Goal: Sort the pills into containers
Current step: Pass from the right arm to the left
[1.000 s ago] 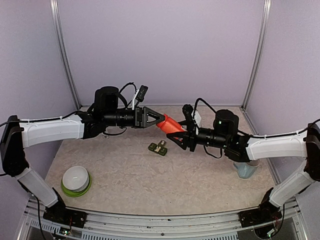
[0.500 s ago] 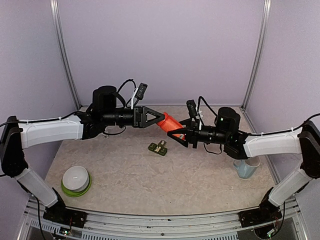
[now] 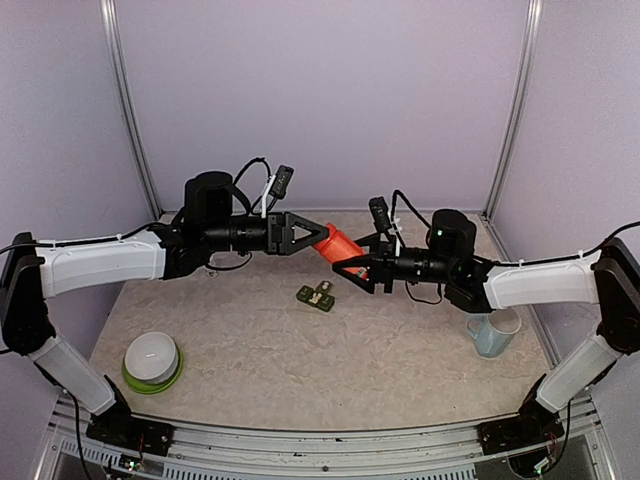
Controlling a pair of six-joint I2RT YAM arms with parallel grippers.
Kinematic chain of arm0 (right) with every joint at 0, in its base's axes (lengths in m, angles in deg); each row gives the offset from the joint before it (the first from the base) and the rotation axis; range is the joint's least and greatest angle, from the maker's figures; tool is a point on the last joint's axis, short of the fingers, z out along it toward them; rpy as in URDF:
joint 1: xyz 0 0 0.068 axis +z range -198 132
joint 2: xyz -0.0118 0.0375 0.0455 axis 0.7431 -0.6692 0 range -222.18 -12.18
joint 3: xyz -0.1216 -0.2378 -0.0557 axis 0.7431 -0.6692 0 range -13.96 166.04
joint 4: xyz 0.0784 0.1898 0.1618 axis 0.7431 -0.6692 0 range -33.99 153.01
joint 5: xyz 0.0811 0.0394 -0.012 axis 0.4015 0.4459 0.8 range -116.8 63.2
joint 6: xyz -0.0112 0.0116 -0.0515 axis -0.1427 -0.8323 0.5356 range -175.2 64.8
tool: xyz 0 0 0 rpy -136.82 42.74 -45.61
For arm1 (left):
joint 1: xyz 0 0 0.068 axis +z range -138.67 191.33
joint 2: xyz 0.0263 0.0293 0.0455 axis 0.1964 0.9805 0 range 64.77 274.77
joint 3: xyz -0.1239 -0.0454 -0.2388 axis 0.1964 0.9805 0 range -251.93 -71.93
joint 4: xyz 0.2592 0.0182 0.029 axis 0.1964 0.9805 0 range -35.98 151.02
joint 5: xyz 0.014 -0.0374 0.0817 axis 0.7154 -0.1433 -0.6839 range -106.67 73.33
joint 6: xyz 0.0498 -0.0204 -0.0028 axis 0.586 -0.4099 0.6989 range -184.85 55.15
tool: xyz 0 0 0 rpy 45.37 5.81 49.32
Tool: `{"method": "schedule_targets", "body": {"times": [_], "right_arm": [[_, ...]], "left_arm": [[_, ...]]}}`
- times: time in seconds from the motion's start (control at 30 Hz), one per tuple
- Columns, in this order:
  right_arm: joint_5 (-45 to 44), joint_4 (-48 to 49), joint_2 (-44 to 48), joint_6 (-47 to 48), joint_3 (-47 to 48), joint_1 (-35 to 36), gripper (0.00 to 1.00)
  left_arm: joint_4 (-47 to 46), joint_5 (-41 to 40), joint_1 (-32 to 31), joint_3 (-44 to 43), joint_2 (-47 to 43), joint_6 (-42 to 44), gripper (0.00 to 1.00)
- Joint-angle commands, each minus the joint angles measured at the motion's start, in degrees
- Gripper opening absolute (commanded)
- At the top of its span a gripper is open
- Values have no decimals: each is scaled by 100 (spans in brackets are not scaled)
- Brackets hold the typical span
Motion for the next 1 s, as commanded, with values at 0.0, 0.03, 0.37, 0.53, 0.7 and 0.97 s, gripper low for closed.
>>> {"method": "schedule_targets", "body": {"times": [0.0,0.03,0.37,0.53,0.7,0.97], "right_arm": [[-301,-583,-7,348,248,31,78],[-370,-654,5,401,261,33,85],[-916,-1111,199,787,338,12,100],[-1301,-1230,265,879,317,12,100],[-1647,-1262,334,924,238,12,100],[-1952,-1367,314,951,216,12,100]], "left_arm": [[-171,-32,5,-12,-201,-34,27],[-135,-96,42,-13,-192,-47,27],[684,-911,448,-140,-122,301,27],[1265,-1686,706,-322,31,775,27],[1616,-2490,1024,-477,169,1242,27],[1866,-3613,1260,-745,503,1604,27]]}}
